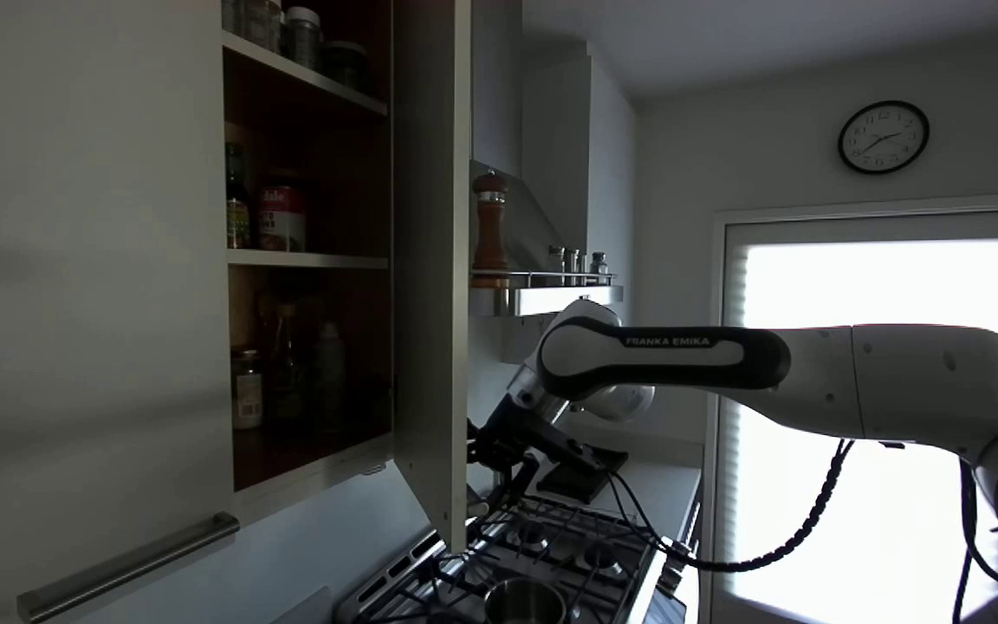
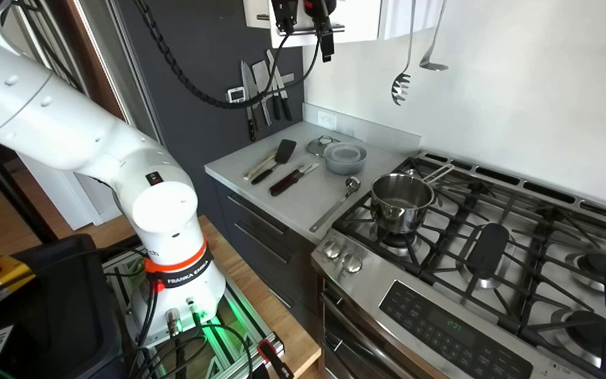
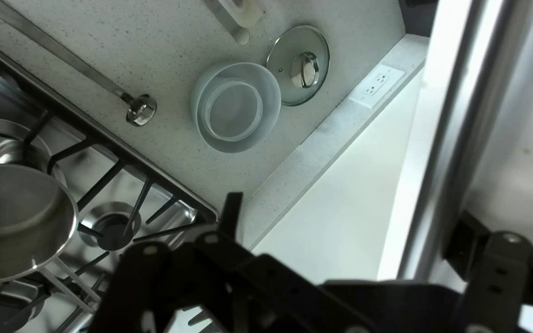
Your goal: Open the right cabinet door
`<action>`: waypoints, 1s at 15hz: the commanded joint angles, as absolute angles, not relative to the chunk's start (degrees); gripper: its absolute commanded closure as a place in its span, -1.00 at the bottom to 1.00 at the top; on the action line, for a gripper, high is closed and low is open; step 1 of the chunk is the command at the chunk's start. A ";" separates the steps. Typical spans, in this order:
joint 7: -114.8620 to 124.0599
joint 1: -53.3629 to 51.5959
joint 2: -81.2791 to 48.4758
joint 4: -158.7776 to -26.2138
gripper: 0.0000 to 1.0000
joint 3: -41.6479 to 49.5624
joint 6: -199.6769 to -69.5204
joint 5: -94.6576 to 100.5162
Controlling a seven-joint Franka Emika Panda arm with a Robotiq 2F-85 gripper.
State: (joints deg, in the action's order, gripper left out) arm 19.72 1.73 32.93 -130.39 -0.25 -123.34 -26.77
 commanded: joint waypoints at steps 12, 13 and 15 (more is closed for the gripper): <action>21.96 4.04 41.23 -134.88 -1.00 -0.10 -128.97 -25.65; 21.41 4.41 42.41 -135.38 -1.00 -0.27 -128.39 -24.38; 18.93 4.09 45.30 -136.90 -1.00 -0.22 -128.35 -22.57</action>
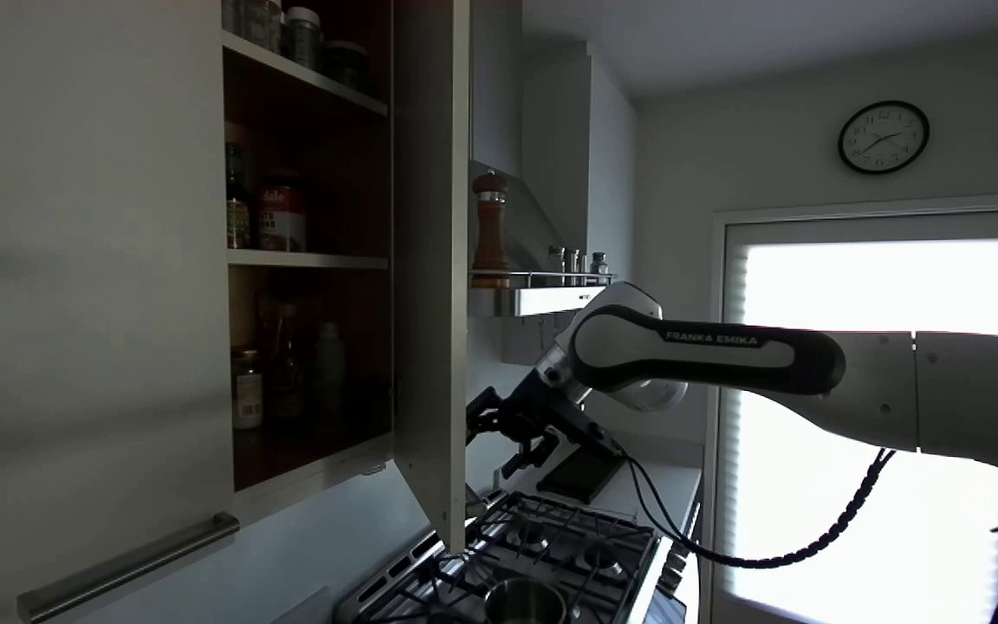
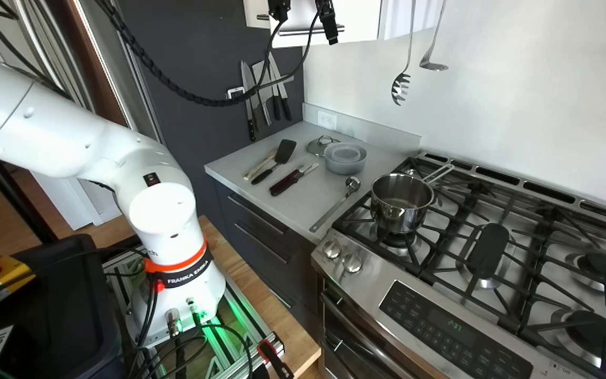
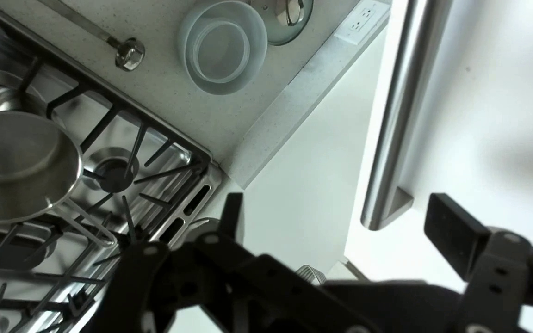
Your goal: Open the right cabinet door
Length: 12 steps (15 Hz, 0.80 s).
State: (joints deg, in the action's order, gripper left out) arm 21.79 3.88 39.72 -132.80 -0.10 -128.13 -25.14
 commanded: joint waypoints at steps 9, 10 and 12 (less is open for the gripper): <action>15.90 3.32 51.41 -139.67 -1.00 -1.21 -132.42 -20.05; 15.85 3.32 51.97 -140.02 -1.00 -1.25 -132.46 -20.05; 15.76 3.31 52.16 -140.18 -1.00 -1.25 -132.50 -20.04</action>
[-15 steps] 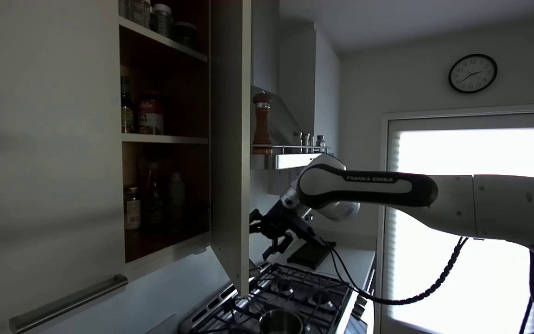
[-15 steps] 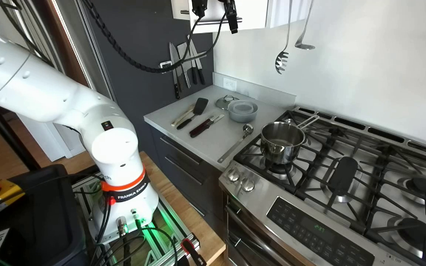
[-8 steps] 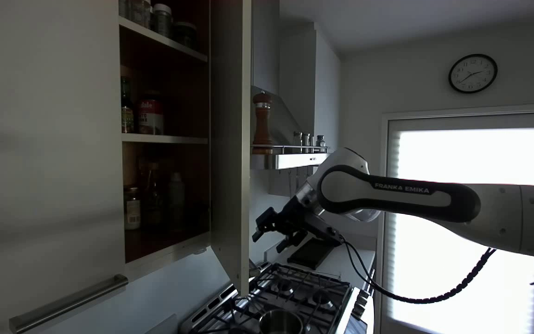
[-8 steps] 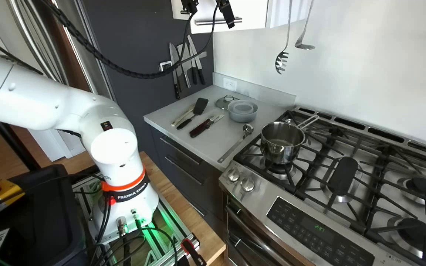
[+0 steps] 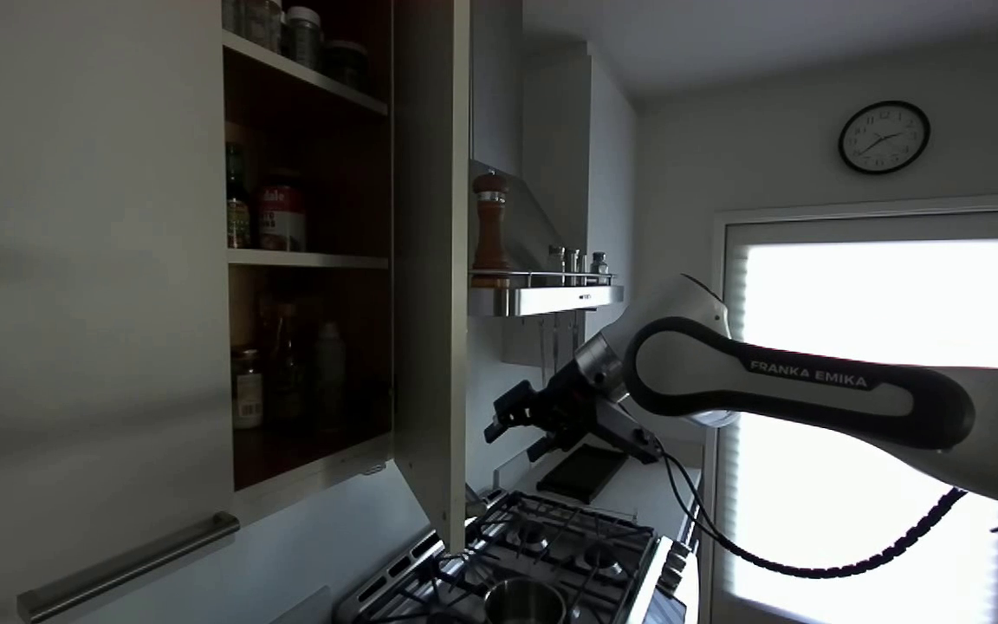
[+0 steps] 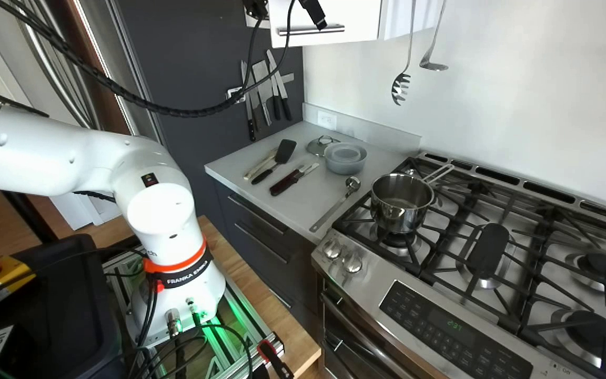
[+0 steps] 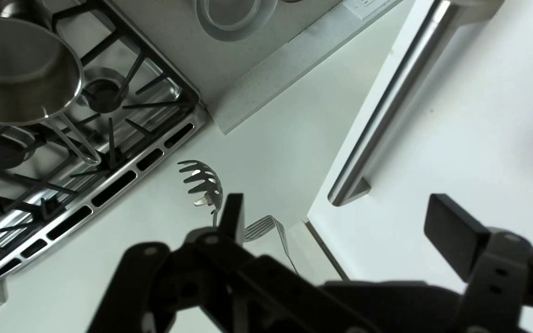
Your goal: Open the right cabinet door
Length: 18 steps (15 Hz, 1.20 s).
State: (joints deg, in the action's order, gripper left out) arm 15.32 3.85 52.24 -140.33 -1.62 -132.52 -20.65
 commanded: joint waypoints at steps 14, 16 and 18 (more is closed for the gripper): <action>-14.57 -4.38 63.83 -139.52 -1.00 9.26 -116.69 -10.91; -18.14 -6.03 65.88 -139.37 -1.00 10.89 -113.94 -11.06; -20.78 -7.63 67.78 -139.25 -1.00 12.06 -111.99 -11.46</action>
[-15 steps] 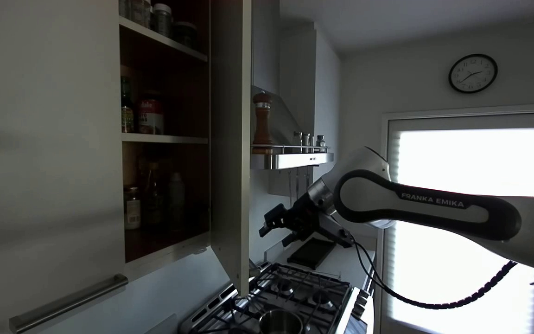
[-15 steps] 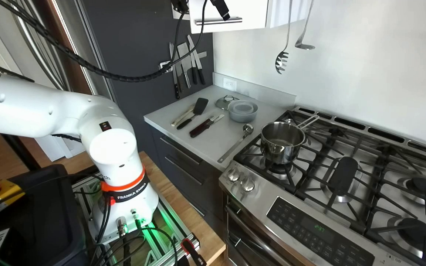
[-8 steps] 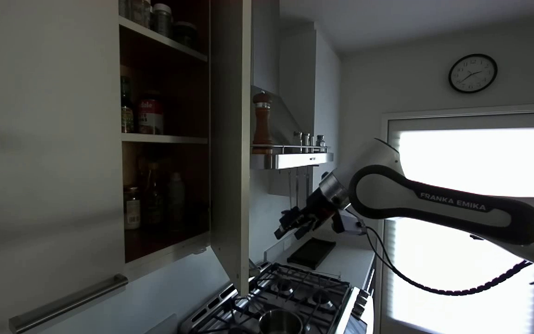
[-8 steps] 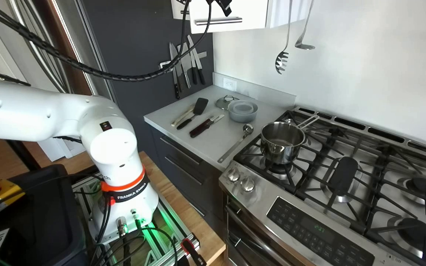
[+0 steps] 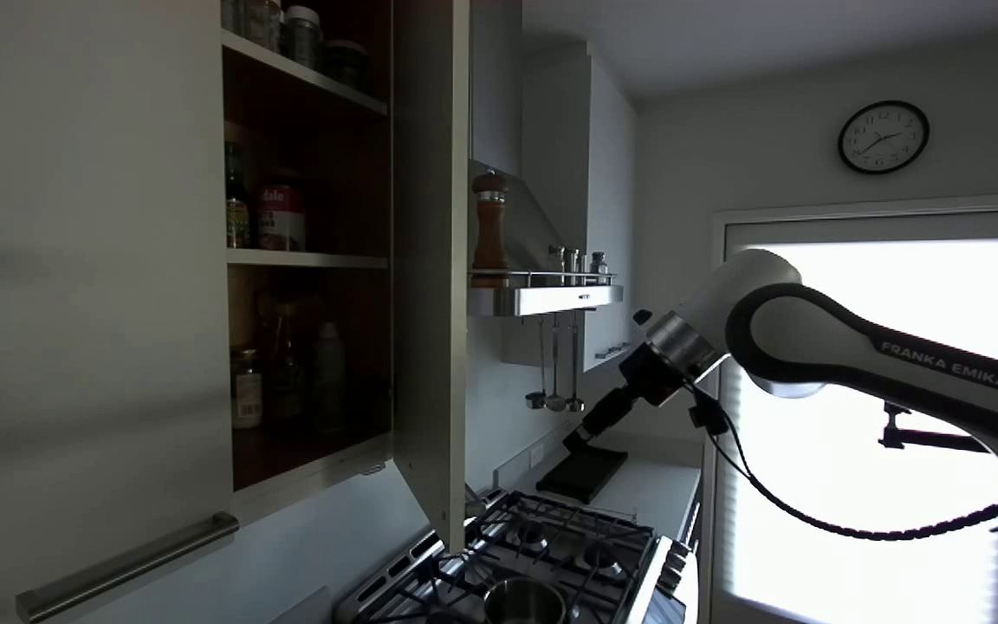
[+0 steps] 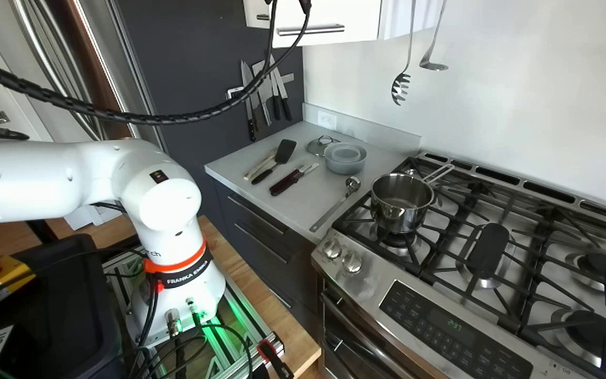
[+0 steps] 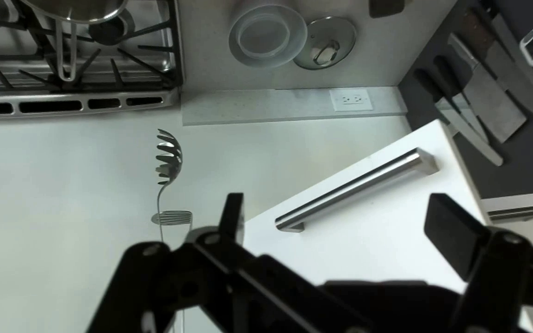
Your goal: Open the right cabinet door
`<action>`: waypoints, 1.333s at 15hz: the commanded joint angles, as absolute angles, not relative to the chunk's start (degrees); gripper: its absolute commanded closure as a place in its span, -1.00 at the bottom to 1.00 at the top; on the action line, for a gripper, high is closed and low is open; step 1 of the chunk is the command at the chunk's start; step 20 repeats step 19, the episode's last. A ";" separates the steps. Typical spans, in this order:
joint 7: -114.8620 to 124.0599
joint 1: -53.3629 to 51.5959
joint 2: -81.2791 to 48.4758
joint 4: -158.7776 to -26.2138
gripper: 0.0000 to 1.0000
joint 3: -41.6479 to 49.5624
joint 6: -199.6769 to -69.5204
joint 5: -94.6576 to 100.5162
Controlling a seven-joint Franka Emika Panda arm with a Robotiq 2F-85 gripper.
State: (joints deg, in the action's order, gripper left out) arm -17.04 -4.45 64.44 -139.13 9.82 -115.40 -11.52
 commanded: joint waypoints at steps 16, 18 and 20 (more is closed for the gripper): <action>-17.20 -8.05 73.53 -138.00 -1.00 11.24 -106.20 -15.26; -16.99 -8.05 73.86 -138.19 -1.00 11.11 -106.19 -15.49; -16.98 -8.05 73.90 -138.23 -1.00 11.11 -106.19 -15.55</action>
